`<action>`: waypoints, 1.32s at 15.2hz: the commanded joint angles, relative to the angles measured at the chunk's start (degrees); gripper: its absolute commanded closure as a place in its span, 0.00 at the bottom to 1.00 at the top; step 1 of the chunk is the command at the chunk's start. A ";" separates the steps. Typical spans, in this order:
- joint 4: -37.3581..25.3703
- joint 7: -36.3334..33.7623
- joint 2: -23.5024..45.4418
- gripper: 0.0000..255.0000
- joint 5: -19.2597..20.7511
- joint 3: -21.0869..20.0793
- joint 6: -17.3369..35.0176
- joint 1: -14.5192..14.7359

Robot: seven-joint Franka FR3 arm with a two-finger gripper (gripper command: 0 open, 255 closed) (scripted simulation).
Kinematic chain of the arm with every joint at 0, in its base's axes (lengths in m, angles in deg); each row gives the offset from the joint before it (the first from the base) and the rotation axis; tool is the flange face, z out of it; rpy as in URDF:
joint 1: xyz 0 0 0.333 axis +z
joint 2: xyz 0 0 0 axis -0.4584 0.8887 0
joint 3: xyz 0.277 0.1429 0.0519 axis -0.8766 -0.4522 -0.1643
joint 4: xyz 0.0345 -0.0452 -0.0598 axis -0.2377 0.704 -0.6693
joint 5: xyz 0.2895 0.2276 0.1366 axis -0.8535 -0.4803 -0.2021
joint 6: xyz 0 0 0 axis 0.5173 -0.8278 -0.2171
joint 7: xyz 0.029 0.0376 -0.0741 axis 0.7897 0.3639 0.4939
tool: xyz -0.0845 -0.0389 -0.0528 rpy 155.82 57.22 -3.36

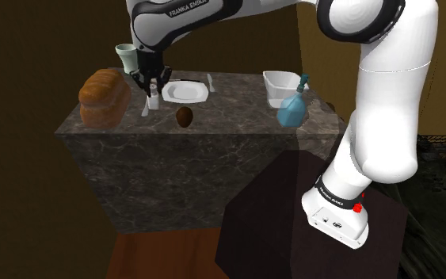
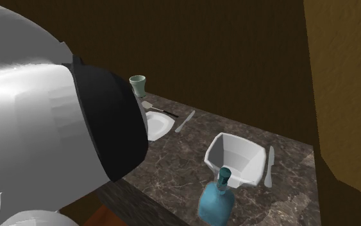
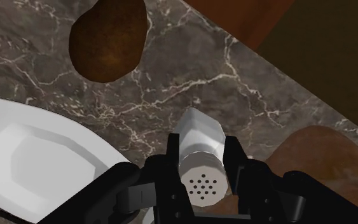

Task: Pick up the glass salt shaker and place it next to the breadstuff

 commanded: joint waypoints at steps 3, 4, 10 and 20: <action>1.63 -0.28 1.04 1.00 0.11 0.01 2.69 0.03; 2.04 -0.34 1.30 1.00 0.13 0.02 3.35 0.02; 3.42 -0.56 2.37 1.00 0.23 0.05 5.80 0.02; 3.42 -0.56 2.37 0.00 0.23 0.05 5.80 0.02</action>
